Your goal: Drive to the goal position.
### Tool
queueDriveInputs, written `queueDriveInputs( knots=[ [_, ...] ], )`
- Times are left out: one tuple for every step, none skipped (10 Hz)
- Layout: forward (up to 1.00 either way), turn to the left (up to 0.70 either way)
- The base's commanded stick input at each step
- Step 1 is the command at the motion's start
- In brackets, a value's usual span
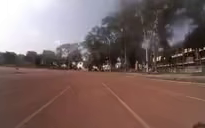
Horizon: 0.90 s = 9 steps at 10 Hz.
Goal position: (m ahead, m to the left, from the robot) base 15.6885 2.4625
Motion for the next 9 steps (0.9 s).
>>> queueDriveInputs(
  knots=[
    [0.7,-0.04],
    [0.7,0.0],
    [0.7,0.0],
    [0.7,0.0],
    [0.7,0.0],
    [0.7,0.0],
    [0.7,0.0],
    [0.7,0.0],
    [0.7,0.0]
  ],
)
